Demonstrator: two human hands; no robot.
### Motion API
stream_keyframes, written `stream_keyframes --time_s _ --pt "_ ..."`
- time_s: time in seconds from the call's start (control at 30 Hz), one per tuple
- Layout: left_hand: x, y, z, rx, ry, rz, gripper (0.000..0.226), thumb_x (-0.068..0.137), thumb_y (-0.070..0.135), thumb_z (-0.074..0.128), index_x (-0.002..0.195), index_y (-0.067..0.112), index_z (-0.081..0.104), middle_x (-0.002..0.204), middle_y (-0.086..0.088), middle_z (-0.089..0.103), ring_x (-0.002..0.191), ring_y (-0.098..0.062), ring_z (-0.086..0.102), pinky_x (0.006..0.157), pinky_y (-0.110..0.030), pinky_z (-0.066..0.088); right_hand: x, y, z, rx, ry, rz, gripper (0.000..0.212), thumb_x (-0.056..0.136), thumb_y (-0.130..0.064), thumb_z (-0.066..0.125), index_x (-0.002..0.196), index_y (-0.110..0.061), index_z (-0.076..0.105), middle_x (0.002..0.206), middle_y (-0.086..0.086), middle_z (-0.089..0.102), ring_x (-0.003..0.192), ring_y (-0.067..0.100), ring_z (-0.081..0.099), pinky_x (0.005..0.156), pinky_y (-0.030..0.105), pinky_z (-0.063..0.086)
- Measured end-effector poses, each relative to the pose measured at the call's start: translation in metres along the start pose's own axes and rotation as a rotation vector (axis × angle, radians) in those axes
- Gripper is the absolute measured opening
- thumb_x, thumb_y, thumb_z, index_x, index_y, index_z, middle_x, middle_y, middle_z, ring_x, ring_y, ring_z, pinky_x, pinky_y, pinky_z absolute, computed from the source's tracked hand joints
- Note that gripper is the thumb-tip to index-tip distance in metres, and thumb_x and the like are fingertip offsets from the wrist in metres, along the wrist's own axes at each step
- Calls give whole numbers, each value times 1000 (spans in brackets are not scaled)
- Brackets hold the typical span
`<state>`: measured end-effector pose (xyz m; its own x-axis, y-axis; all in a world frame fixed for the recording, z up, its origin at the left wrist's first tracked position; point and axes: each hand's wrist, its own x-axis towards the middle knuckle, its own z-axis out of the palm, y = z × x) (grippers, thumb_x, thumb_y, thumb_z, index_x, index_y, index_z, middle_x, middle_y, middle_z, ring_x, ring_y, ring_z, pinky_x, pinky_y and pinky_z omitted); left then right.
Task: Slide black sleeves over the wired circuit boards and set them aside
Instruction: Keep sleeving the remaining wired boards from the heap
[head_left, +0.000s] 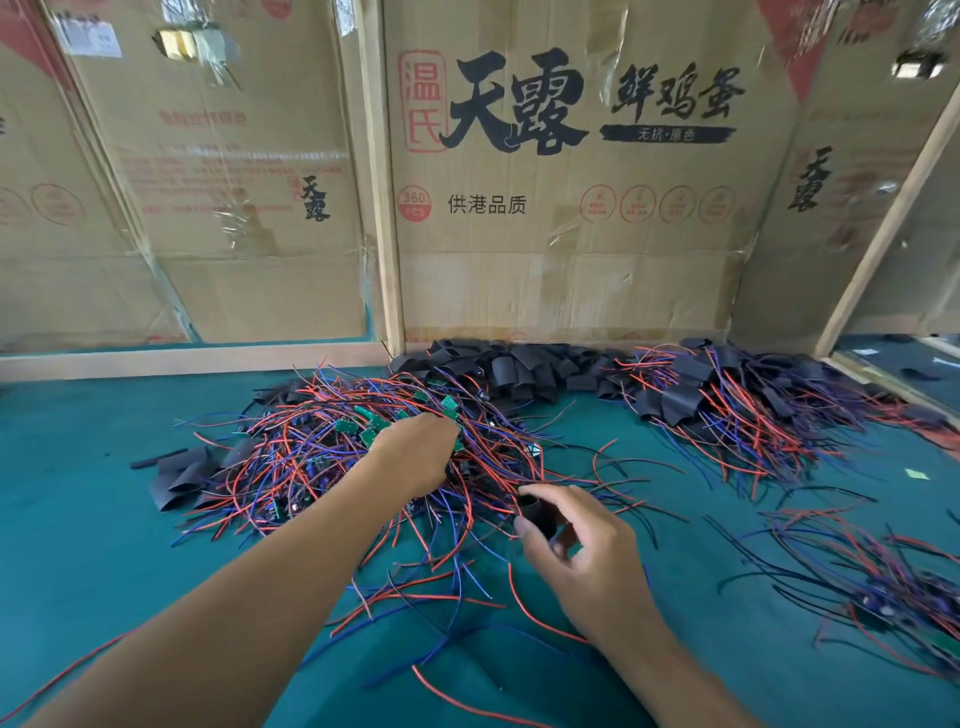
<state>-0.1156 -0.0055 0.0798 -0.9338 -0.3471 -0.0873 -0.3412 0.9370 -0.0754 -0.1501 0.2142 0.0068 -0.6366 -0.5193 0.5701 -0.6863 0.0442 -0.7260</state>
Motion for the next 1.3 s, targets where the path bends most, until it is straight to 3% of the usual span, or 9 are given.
stream_keyframes --time_s 0.17,0.3,0.5,0.67,0.8,0.87,0.93,1.07,1.3 --pt "-1 -7 -10 122 14 107 27 92 22 71 115 11 61 115 -6 58 103 -27 61 87 -46 54 1 3 2 4 25 -12 22 85 -20 71 107 -23 72 92 -19 64 77 2 60 61 10 44" --pt "-14 -22 -23 -50 111 152 27 93 39 68 111 20 60 112 2 59 104 -20 59 89 -40 50 2 7 3 -11 44 16 21 85 -25 69 106 -27 71 95 -20 64 77 1 60 62 7 41" --pt "-37 -24 -41 -511 486 13 16 97 35 62 98 19 59 85 13 61 75 1 56 64 -11 41 8 14 -3 56 207 159 14 84 -41 64 97 -45 65 94 -19 67 74 8 63 62 10 44" --pt "-59 -13 -65 -909 710 26 12 98 32 60 92 23 64 86 6 75 76 -3 65 66 -19 44 9 17 -3 56 221 182 18 83 -39 66 97 -49 63 91 -18 67 64 5 59 59 8 41" --pt "-77 -4 -64 -1785 618 167 16 103 26 49 92 16 56 78 0 68 82 -18 68 88 -36 53 9 17 -4 36 200 163 18 83 -39 66 99 -47 63 88 -18 66 60 4 56 59 8 39" --pt "-85 -1 -46 -2145 540 138 20 103 34 47 90 20 52 70 2 51 65 -16 59 76 -34 59 10 15 -5 72 189 197 19 82 -39 68 99 -47 66 86 -20 67 62 3 57 61 8 40" --pt "-89 5 -24 -2376 501 24 26 102 42 46 85 22 47 68 6 37 55 -10 40 55 -21 49 10 14 -5 127 127 220 22 80 -40 70 101 -44 71 85 -19 69 69 4 61 65 10 44" --pt "-82 20 8 -2641 538 -161 38 103 47 43 75 23 35 61 9 25 46 -7 19 38 -18 21 7 11 -6 102 -75 208 33 80 -38 77 113 -36 70 89 -21 69 80 3 63 68 9 42" --pt "-65 47 21 -2733 653 -290 42 101 53 46 76 19 44 57 8 20 44 -9 14 38 -22 15 10 2 -23 -29 -174 104 19 84 -30 78 101 -26 71 84 -16 70 75 6 62 69 10 41"
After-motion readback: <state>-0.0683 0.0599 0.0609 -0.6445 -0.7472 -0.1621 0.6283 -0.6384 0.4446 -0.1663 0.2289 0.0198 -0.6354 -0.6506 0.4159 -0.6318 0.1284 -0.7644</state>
